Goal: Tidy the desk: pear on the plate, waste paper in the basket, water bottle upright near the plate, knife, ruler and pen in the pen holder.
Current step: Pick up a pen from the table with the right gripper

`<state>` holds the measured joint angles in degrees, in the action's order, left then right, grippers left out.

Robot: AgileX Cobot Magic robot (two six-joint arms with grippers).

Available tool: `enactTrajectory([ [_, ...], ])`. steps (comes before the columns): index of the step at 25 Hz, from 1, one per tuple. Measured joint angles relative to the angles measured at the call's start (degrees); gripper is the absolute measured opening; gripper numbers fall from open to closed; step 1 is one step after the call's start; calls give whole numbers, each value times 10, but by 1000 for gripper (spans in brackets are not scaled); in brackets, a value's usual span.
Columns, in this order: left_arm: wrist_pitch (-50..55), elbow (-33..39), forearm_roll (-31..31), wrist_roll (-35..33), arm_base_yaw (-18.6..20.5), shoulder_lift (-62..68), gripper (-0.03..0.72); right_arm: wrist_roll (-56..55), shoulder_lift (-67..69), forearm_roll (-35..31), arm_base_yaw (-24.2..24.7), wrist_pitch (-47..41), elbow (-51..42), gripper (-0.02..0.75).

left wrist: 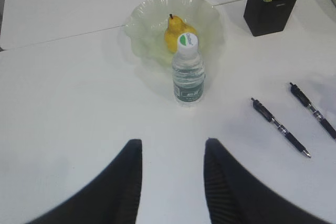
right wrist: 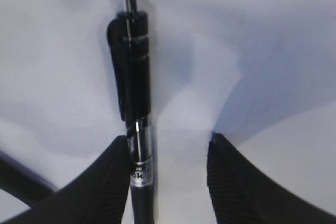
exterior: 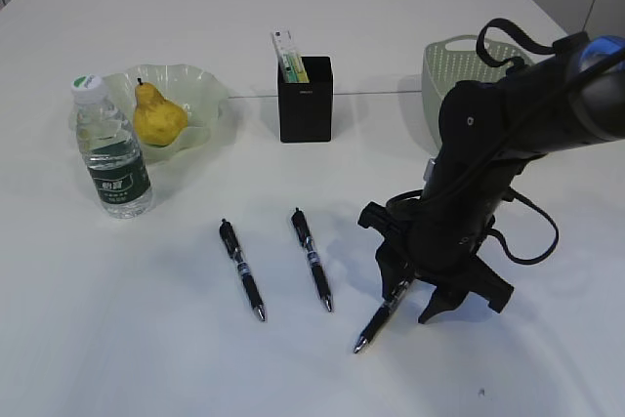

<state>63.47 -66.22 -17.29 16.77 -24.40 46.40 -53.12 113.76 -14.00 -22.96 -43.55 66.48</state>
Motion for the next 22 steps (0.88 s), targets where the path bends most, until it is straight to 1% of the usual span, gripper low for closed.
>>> enactTrajectory([
  [11, 0, 0, -6, 0, 0, 0, 274, -12, 0, 24, 0, -1, 0, 387],
  [22, 0, 0, -8, 0, 0, 0, 274, -16, 0, 29, 0, -1, 0, 387],
])
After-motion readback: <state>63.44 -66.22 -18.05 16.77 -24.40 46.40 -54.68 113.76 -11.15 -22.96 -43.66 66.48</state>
